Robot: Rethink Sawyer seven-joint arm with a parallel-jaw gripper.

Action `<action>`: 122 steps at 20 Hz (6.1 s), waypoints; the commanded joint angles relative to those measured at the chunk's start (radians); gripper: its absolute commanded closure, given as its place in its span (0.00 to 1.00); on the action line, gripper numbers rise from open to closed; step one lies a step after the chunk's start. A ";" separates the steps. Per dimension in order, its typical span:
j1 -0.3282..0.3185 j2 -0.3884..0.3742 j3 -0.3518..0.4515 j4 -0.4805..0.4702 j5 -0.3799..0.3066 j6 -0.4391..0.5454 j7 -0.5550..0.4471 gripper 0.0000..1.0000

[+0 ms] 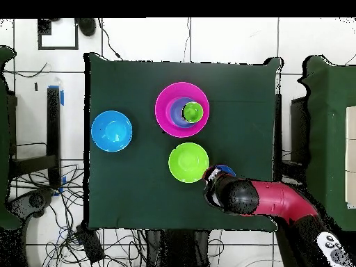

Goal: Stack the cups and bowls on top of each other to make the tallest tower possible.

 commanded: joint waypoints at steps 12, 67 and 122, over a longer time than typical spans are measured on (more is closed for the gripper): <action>0.093 0.105 -0.057 -0.187 0.048 -0.058 0.089 0.00; 0.148 0.132 -0.267 -0.019 0.409 -0.231 0.140 0.00; 0.070 0.366 -0.124 -0.027 0.433 -0.487 0.137 0.00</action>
